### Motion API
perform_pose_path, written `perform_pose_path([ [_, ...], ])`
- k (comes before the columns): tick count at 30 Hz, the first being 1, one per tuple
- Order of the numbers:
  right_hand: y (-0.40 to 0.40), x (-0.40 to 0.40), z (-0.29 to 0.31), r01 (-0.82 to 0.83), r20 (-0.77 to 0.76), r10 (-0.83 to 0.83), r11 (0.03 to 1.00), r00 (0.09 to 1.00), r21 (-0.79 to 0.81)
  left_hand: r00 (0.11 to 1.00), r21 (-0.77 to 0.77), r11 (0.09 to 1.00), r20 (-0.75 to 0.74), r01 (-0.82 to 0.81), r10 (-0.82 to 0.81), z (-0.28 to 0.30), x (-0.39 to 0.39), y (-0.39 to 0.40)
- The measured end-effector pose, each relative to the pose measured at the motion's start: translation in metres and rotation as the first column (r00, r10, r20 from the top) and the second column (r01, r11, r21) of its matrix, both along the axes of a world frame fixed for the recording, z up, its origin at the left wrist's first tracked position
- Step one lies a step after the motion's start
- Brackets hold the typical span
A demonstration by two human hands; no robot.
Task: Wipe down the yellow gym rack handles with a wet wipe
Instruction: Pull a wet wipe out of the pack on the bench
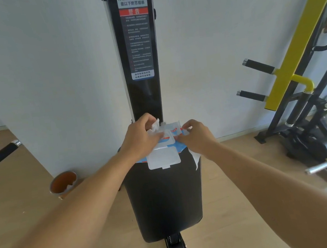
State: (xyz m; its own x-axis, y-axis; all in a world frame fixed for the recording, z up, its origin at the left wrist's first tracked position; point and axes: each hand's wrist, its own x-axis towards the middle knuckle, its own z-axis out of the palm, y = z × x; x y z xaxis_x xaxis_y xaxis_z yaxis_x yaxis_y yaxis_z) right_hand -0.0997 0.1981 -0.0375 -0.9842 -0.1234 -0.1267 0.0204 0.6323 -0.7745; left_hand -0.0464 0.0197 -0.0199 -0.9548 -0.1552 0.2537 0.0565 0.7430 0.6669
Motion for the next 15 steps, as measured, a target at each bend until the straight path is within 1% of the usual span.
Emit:
perform_pose_path([
  [2,-0.001,0.001,0.0,0.019,-0.023,-0.019,0.999,1.0,0.043,0.998,0.018,0.999,-0.054,0.037,-0.036,0.006,0.008,-0.008],
  [3,-0.001,0.003,0.001,0.035,-0.06,-0.03,0.996,0.998,0.087,0.997,-0.003,0.999,-0.068,0.036,-0.036,0.009,0.01,-0.013],
  [5,-0.003,0.005,0.002,0.086,-0.19,-0.053,0.982,0.98,0.171,1.0,-0.08,0.997,-0.018,0.013,-0.014,0.009,0.009,-0.021],
  [7,-0.007,0.008,0.004,0.106,-0.292,-0.045,0.975,0.955,0.196,0.998,-0.118,0.993,0.066,0.001,0.007,0.002,0.005,-0.024],
  [9,-0.01,0.009,0.006,0.033,-0.316,0.035,0.978,0.948,0.208,0.994,-0.118,0.993,0.105,-0.003,0.016,-0.004,-0.002,-0.022],
  [10,-0.012,0.008,0.006,-0.025,-0.306,0.102,0.969,0.947,0.246,0.992,-0.114,0.993,0.126,-0.007,0.022,-0.006,-0.005,-0.021],
  [12,-0.013,0.008,0.006,-0.123,-0.283,0.225,0.933,0.932,0.337,0.985,-0.132,0.991,0.171,-0.008,0.031,-0.005,-0.011,-0.018],
  [15,-0.013,0.009,0.004,-0.22,-0.24,0.333,0.89,0.912,0.398,0.981,-0.157,0.988,0.194,0.009,0.022,-0.003,-0.018,-0.014],
])
